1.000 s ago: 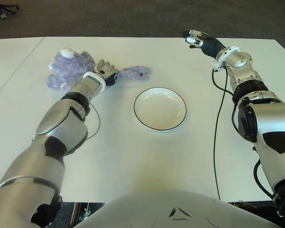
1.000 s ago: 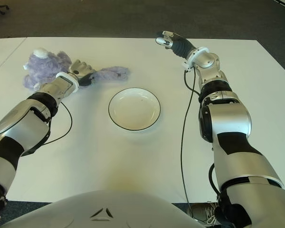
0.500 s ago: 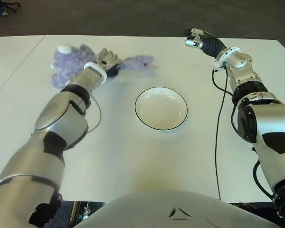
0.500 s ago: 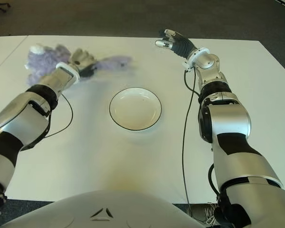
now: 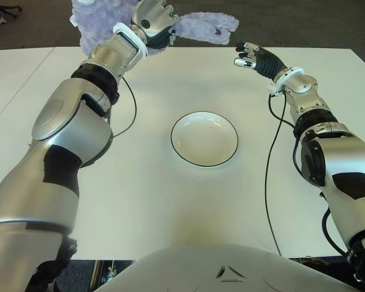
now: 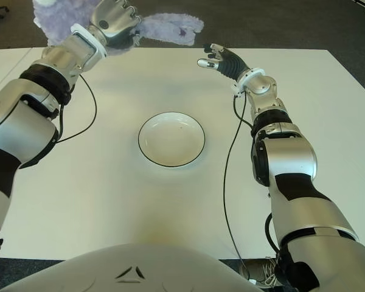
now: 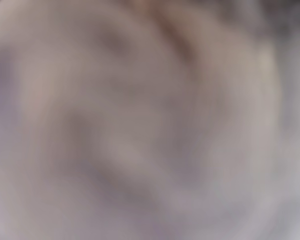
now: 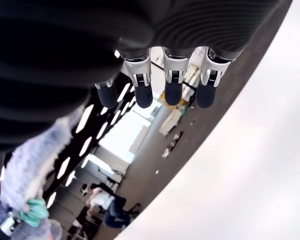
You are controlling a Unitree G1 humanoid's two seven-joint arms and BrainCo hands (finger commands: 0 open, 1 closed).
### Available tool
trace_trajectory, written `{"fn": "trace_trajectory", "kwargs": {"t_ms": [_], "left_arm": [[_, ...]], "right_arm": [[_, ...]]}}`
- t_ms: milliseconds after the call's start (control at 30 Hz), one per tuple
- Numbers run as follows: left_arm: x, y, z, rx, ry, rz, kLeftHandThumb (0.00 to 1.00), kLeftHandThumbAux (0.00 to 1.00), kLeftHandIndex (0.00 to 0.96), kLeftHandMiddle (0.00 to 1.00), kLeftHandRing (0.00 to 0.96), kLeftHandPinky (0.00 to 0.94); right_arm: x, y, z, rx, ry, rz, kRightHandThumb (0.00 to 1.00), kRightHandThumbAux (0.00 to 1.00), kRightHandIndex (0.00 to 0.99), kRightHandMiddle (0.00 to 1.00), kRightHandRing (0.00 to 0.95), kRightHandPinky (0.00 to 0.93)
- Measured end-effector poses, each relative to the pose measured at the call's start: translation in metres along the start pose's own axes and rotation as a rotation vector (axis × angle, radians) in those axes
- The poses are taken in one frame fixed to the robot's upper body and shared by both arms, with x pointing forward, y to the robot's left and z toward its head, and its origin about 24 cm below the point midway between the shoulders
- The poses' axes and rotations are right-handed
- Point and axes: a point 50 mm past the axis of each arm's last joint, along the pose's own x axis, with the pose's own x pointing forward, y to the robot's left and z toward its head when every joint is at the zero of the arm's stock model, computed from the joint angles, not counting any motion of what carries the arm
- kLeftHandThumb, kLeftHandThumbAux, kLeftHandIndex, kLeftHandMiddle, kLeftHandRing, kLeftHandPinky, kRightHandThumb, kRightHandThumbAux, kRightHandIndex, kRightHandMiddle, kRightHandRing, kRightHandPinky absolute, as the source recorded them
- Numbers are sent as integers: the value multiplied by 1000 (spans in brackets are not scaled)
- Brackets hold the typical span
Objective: Put the doll into the plate.
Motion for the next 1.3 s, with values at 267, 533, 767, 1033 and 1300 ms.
{"fn": "trace_trajectory", "kwargs": {"t_ms": [267,533,767,1033,1300], "left_arm": [[0,2,1,23,-22,31,716,704,437,788,792,801],[7,15,5,29,-65,94,719,702,439,794,791,781],[13,28,7,-3,-71,165,729,699,440,801,802,791],[16,36,22,-99,-99,248,741,697,440,807,814,822],[9,32,57,-314,-173,267,744,696,441,819,827,855]], "right_arm": [[0,14,-12,-29,44,15,91,520,22,0,11,15],[-5,42,-34,-54,118,60,110,533,27,23,13,9],[-8,55,-44,-65,152,85,124,524,30,44,26,17],[-10,61,-49,-76,167,96,114,516,36,69,53,41],[-12,64,-52,-82,176,107,121,524,41,66,53,44]]}}
